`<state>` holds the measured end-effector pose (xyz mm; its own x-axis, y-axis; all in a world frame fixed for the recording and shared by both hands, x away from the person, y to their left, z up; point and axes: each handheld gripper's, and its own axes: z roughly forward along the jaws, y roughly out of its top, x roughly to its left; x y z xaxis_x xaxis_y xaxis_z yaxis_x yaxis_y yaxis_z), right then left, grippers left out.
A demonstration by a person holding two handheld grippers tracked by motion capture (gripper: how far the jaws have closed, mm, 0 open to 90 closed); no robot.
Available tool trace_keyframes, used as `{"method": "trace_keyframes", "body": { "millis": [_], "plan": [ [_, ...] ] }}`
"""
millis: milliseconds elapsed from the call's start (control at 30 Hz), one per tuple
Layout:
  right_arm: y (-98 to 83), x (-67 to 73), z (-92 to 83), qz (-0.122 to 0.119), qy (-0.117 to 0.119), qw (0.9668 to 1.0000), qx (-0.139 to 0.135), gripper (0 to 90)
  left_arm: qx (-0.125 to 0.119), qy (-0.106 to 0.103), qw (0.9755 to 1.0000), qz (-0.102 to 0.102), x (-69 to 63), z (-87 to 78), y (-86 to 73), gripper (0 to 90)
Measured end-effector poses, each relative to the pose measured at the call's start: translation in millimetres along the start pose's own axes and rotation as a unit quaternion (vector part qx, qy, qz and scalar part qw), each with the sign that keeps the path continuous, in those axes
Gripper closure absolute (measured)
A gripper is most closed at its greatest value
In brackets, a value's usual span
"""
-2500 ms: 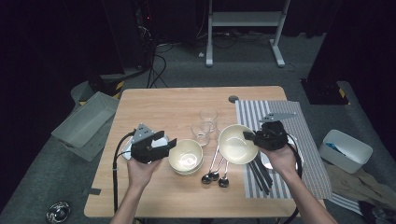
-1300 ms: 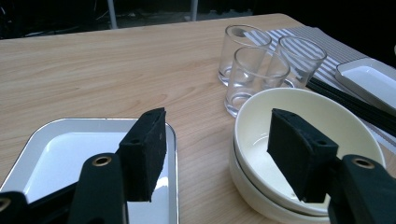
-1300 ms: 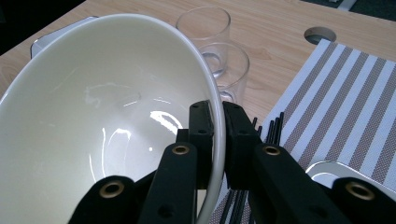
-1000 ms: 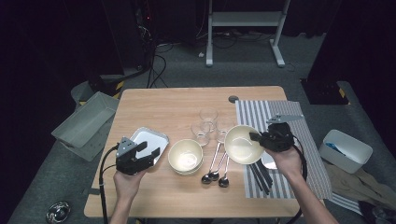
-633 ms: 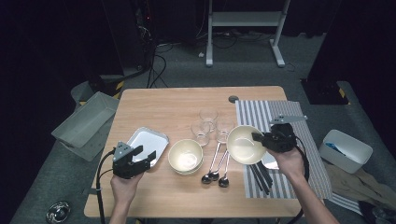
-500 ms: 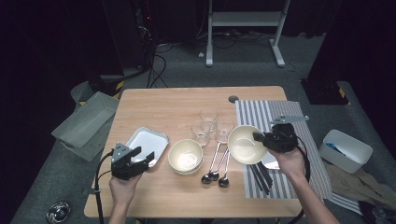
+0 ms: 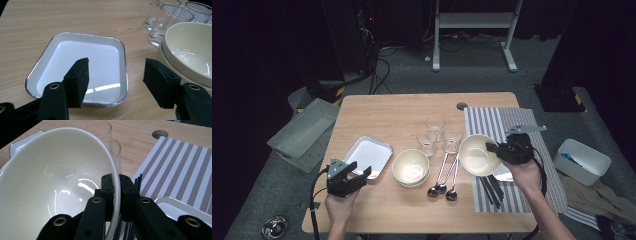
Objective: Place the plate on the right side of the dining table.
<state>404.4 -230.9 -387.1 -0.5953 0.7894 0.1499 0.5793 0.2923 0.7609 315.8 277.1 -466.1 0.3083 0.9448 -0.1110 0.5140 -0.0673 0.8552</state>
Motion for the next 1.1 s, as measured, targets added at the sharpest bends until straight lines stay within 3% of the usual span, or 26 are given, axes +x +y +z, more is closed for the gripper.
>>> {"method": "trace_keyframes", "body": {
  "millis": [600, 967, 1100],
  "plan": [
    [-9.9, -8.9, -4.0, 0.013, -0.011, 0.9998, -0.001, 83.6, 0.004, 0.037, 0.9985, -0.039, 20.0, -3.1, -30.1, 37.6],
    [-16.6, -16.5, -6.5, 0.025, -0.020, 0.9995, -0.001, 83.6, 0.011, 0.062, 0.9976, -0.030, 22.7, -0.8, -41.0, 37.4],
    [-19.6, -19.9, -7.0, 0.031, -0.023, 0.9993, -0.001, 83.6, 0.012, 0.061, 0.9976, -0.030, 23.1, -0.2, -44.7, 37.3]
  ]
}}
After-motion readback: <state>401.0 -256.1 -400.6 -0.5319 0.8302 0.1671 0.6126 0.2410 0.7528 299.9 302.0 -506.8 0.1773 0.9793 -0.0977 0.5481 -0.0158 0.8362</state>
